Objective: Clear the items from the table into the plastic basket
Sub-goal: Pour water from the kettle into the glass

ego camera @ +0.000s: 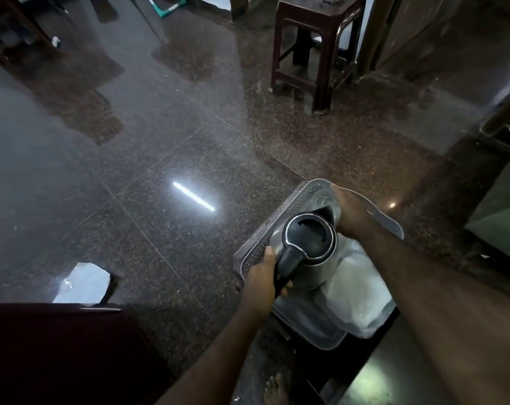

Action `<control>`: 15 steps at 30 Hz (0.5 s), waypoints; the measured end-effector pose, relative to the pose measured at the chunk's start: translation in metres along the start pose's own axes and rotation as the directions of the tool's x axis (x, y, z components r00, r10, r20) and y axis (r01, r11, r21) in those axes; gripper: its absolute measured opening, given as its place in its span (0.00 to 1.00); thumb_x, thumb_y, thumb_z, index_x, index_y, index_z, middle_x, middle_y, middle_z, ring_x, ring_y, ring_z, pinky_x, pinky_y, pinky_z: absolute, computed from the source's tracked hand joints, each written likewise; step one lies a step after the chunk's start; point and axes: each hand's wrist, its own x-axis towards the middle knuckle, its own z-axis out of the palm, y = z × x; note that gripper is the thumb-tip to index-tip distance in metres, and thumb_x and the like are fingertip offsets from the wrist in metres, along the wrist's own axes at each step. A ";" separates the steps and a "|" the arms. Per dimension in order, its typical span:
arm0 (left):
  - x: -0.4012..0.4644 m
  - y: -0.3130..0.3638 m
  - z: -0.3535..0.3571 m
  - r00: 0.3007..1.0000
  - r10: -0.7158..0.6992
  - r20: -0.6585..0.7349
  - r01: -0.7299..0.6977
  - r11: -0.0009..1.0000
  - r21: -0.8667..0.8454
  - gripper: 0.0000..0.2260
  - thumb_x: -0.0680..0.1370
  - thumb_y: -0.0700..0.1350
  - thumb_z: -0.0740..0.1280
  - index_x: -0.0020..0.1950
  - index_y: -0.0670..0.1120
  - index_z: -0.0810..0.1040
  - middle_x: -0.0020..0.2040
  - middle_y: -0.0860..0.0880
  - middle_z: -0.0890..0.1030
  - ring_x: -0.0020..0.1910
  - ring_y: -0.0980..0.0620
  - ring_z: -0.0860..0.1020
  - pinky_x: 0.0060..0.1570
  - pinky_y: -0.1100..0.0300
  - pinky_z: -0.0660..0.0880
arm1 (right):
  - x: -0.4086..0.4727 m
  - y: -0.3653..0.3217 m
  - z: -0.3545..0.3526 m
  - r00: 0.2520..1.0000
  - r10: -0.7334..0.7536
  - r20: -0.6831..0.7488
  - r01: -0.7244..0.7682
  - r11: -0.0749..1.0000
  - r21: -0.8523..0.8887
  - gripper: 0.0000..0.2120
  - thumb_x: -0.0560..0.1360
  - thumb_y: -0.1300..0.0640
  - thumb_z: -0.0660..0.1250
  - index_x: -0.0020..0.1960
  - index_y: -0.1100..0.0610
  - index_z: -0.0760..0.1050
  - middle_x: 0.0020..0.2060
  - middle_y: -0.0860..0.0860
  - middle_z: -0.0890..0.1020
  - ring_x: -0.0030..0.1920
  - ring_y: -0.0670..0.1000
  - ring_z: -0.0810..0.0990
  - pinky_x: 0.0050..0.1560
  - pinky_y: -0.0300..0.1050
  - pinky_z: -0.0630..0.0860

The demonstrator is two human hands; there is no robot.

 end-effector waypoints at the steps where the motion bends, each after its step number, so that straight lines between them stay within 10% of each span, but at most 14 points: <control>1: 0.000 -0.003 0.000 0.999 0.034 0.002 -0.034 0.999 0.003 0.32 0.72 0.71 0.54 0.28 0.46 0.79 0.27 0.41 0.78 0.24 0.49 0.73 0.28 0.60 0.68 | 0.004 0.002 0.003 1.000 -0.013 -0.018 0.014 1.000 0.008 0.47 0.61 0.60 0.83 0.74 0.61 0.63 0.69 0.60 0.72 0.70 0.59 0.71 0.67 0.48 0.68; 15: -0.015 0.024 -0.009 0.968 0.250 0.024 -0.251 0.958 0.135 0.20 0.72 0.55 0.59 0.22 0.49 0.73 0.19 0.51 0.71 0.22 0.51 0.70 0.31 0.55 0.68 | -0.060 -0.001 -0.042 0.929 0.051 -0.366 0.066 0.951 0.301 0.40 0.56 0.60 0.84 0.63 0.53 0.69 0.58 0.52 0.77 0.56 0.53 0.78 0.54 0.51 0.77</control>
